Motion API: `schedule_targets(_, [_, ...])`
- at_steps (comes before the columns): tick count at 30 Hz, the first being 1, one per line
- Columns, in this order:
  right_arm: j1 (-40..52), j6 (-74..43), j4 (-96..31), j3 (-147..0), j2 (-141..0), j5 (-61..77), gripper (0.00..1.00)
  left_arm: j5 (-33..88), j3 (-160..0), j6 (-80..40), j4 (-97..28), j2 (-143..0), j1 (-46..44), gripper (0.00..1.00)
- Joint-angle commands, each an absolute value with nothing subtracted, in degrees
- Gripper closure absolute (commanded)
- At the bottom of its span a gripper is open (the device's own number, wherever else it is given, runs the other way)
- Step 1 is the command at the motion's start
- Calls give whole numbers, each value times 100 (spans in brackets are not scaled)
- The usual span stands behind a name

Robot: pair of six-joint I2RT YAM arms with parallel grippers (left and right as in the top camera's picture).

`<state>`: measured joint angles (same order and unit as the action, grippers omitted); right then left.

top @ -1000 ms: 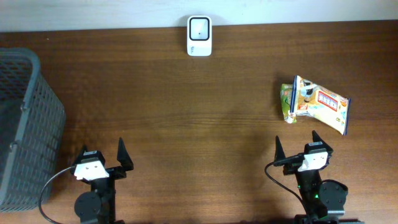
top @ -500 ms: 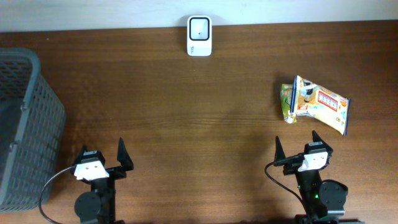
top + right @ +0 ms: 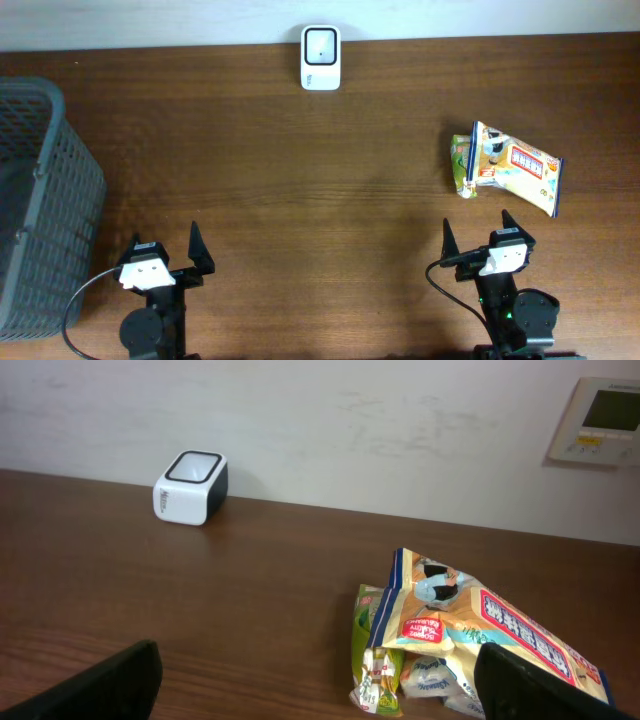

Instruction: Scan the item barcode

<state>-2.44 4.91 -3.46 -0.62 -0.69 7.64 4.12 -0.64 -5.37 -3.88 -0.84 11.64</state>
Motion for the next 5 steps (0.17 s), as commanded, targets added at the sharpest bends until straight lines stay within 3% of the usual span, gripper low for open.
schedule_targets(1, [-266, 486, -370, -32, -36, 843, 1, 475, -49, -423, -416, -30, 1140, 1])
schedule_targets(5, [-266, 486, -370, -32, -36, 843, 1, 473, -49, -423, -416, -30, 1140, 1])
